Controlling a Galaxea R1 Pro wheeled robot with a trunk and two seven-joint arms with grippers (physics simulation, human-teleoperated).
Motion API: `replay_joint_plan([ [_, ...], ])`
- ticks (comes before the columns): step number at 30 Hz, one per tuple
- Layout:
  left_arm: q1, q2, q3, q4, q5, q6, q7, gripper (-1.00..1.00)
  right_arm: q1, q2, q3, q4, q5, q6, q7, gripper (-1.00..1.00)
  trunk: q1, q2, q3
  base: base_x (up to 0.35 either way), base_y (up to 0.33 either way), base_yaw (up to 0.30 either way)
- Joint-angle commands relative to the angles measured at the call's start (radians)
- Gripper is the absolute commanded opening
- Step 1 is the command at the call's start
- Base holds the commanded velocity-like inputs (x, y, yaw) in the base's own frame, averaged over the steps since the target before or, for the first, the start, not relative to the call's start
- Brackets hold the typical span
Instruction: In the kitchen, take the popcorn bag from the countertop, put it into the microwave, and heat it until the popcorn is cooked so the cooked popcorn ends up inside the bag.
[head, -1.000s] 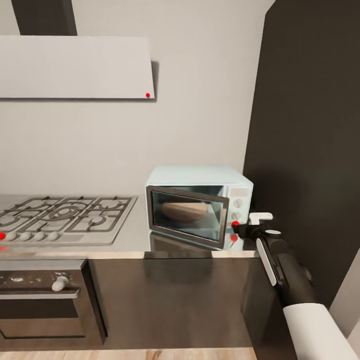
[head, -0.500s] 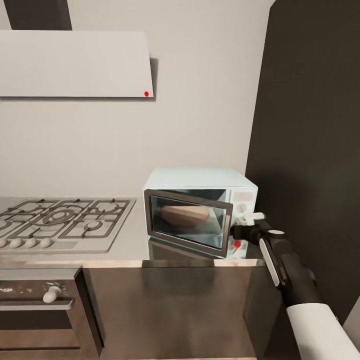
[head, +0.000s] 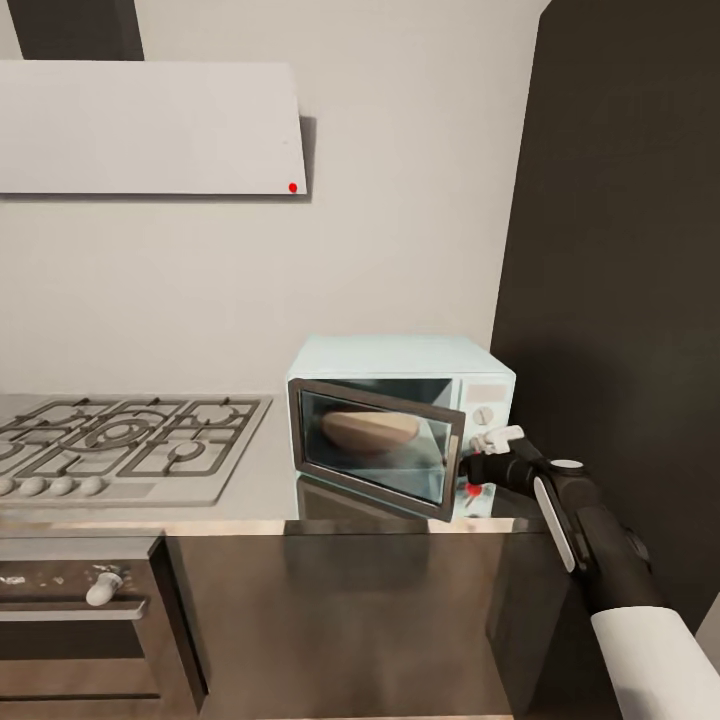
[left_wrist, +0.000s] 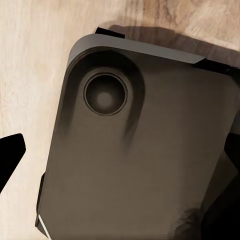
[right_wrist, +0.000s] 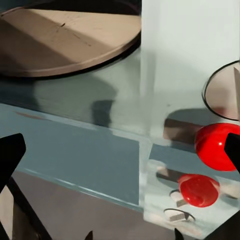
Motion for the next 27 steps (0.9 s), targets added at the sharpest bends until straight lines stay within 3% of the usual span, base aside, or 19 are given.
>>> replay_joint_plan([
  [1, 0.000, 0.000, 0.000, -0.001, 0.005, -0.002, 0.001, 1.00, -0.001, 0.000, -0.001, -0.001, 0.003, 0.008, 0.008, 1.00, 0.000, -0.001, -0.001, 0.000, 0.000, 0.000],
  [9, 0.000, -0.001, 0.003, -0.001, 0.005, -0.001, 0.001, 1.00, -0.001, 0.000, -0.001, -0.004, 0.005, 0.010, 0.007, 1.00, 0.000, -0.001, -0.001, -0.007, 0.050, 0.000],
  [22, 0.000, -0.001, 0.003, -0.001, 0.005, -0.001, 0.001, 1.00, -0.001, -0.003, -0.001, -0.005, -0.010, 0.013, 0.009, 1.00, 0.000, -0.001, -0.001, -0.111, 0.278, 0.000],
  [25, 0.000, -0.001, 0.003, -0.001, 0.005, -0.001, 0.001, 1.00, -0.001, -0.003, 0.000, -0.007, -0.013, 0.017, 0.040, 1.00, 0.000, -0.001, -0.001, -0.139, 0.289, 0.000],
  [27, 0.000, -0.001, 0.003, -0.001, 0.005, -0.001, 0.001, 1.00, -0.001, -0.003, 0.000, -0.007, -0.006, 0.025, 0.097, 1.00, 0.000, -0.001, -0.001, -0.143, 0.289, 0.000],
])
